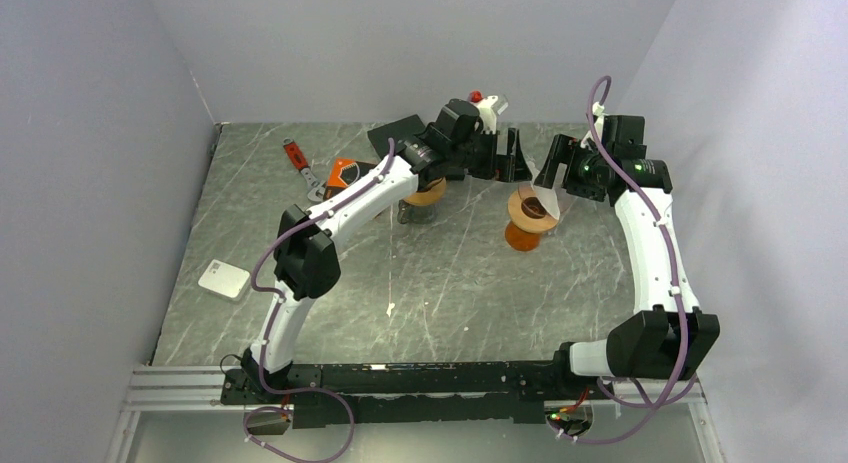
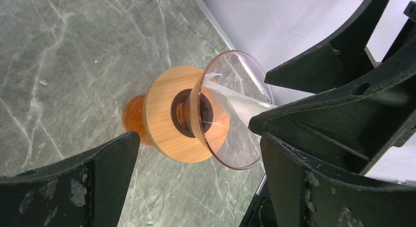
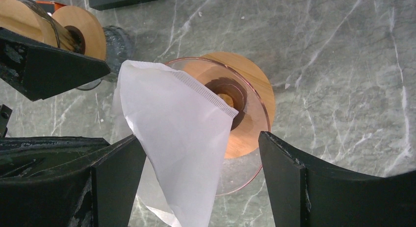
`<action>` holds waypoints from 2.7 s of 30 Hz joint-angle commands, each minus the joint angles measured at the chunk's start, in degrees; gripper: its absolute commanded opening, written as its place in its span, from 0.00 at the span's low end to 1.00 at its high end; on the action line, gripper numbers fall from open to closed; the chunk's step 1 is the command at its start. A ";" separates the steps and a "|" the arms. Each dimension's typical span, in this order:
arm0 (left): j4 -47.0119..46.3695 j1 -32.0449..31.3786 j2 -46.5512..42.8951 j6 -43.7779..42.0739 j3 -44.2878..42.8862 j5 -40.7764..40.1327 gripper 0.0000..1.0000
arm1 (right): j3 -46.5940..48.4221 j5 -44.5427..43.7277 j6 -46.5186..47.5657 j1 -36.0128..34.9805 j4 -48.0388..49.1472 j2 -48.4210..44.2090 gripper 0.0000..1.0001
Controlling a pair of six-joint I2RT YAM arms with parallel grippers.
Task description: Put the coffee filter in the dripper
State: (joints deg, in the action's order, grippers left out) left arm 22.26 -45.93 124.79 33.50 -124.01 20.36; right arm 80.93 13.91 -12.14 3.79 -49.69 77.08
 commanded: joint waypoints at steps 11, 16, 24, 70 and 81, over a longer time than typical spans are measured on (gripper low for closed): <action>-0.87 -1.15 0.20 -1.85 -2.41 -2.46 0.98 | 2.74 -0.41 -0.22 -0.19 0.54 -0.20 0.90; 0.12 -1.17 0.28 -2.64 -2.22 -4.53 0.93 | 3.70 0.17 -0.68 -0.19 0.78 -1.19 0.90; -0.09 -1.26 0.59 -2.93 -1.91 -5.33 0.91 | 3.98 -0.40 -0.28 -0.19 1.13 -2.32 0.90; -0.08 -1.89 4.39 -4.05 -4.84 -5.07 0.68 | -1.38 4.24 -3.21 3.50 -0.85 4.88 0.72; -0.66 -2.10 5.20 -4.20 -5.19 -4.10 0.61 | -3.59 3.48 -3.78 3.50 -0.22 5.09 0.66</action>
State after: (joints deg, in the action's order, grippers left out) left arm 22.57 -47.53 129.34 30.57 -126.34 15.35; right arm 77.47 17.63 -15.29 7.05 -50.98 82.19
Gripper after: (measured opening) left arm 0.627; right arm 0.671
